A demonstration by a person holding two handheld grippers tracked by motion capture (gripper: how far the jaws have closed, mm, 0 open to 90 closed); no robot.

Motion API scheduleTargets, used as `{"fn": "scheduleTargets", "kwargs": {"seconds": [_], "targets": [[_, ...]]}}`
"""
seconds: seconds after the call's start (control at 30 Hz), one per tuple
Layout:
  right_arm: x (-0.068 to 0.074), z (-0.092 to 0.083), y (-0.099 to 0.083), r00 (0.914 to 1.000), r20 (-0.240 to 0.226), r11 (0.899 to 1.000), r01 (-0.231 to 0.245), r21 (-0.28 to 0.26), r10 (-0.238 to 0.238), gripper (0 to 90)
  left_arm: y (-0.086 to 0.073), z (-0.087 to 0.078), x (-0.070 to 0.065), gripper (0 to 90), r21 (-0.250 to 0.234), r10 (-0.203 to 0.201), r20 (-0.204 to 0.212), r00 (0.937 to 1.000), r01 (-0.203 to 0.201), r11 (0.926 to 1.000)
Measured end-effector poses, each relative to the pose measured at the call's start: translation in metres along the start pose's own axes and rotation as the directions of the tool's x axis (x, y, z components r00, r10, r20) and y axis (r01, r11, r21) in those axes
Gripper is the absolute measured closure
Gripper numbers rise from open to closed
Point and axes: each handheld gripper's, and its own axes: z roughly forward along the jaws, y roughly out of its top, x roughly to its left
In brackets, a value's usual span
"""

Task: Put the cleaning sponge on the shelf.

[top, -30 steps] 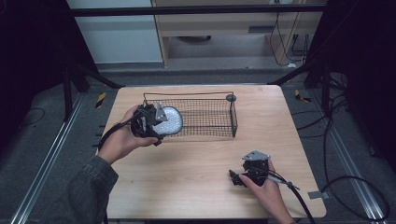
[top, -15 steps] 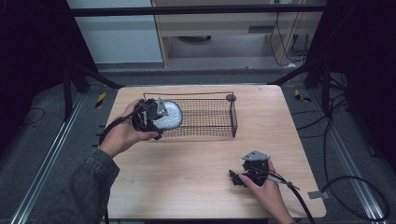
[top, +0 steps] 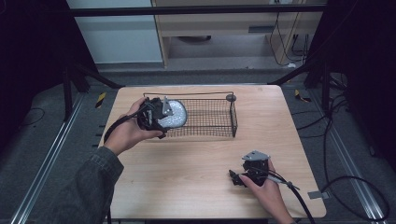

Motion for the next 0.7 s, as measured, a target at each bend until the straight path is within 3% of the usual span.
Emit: {"fn": "scheduleTargets", "kwargs": {"seconds": [0.7], "targets": [[0.0002,-0.0001,0.0001,1.0000,0.001,1.000,-0.004,0.001,0.004,0.4,0.0091,0.0092,0.0069,15.0,-0.008,0.023,-0.008,0.9997,-0.023,0.9997]]}}
